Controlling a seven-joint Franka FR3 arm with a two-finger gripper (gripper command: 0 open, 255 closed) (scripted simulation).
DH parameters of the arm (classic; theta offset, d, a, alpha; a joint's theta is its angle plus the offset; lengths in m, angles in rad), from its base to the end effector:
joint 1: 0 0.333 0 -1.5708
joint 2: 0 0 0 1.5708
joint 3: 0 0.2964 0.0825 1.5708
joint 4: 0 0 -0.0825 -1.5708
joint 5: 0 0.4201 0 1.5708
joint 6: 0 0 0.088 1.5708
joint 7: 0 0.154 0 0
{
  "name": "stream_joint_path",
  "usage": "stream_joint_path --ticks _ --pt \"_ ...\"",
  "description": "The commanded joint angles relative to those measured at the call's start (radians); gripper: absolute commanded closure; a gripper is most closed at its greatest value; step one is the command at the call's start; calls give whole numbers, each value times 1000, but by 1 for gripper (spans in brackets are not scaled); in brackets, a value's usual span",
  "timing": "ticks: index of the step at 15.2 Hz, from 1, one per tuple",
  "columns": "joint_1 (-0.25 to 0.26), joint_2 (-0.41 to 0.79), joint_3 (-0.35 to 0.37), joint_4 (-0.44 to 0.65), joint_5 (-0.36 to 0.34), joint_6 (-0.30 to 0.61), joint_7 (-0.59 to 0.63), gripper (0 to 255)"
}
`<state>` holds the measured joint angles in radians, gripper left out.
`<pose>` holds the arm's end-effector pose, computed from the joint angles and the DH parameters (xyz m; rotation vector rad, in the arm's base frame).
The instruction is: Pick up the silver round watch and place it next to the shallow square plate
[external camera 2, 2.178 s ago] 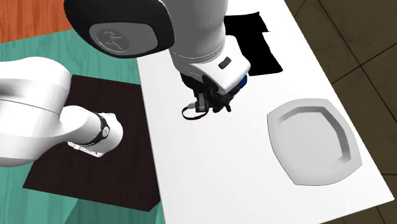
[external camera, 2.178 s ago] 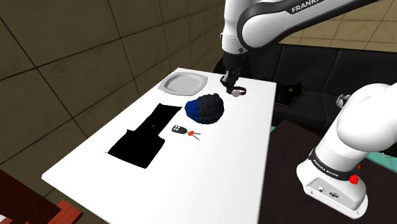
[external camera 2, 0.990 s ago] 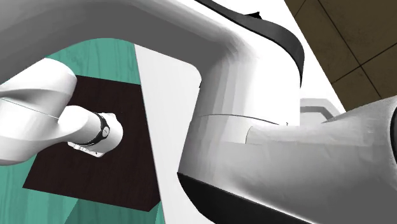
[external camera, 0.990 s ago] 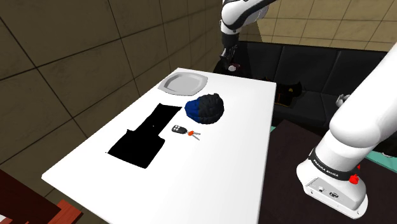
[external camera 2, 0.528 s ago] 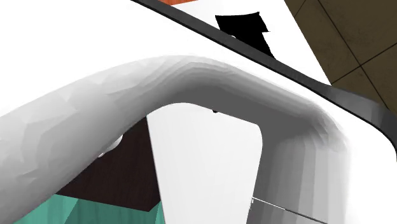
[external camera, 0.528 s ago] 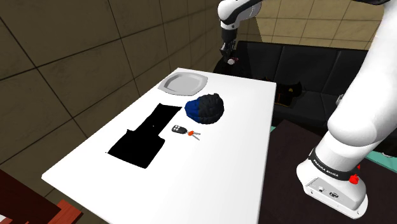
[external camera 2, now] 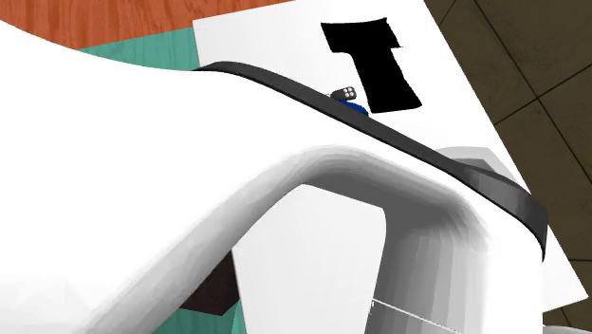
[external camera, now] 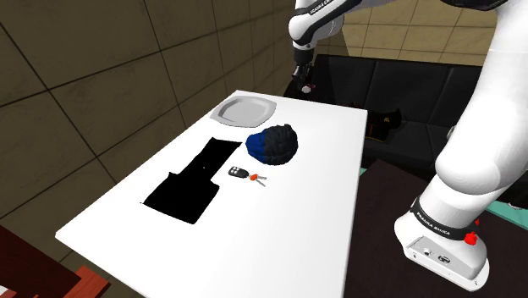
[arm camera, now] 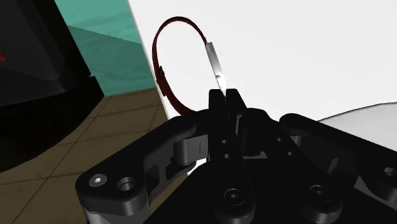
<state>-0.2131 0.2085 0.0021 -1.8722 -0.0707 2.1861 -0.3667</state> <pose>0.6372 -0.1419 0.3291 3.0377 0.2947 0.1285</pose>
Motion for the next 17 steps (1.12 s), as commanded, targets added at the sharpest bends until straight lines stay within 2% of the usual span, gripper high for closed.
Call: stream_joint_path --ticks 1,10,17 --pt "1 9 0 -14 -1 24 3 255" --pt "1 63 -2 -68 -7 131 11 255" --pt "1 63 -2 -68 -7 131 11 255"
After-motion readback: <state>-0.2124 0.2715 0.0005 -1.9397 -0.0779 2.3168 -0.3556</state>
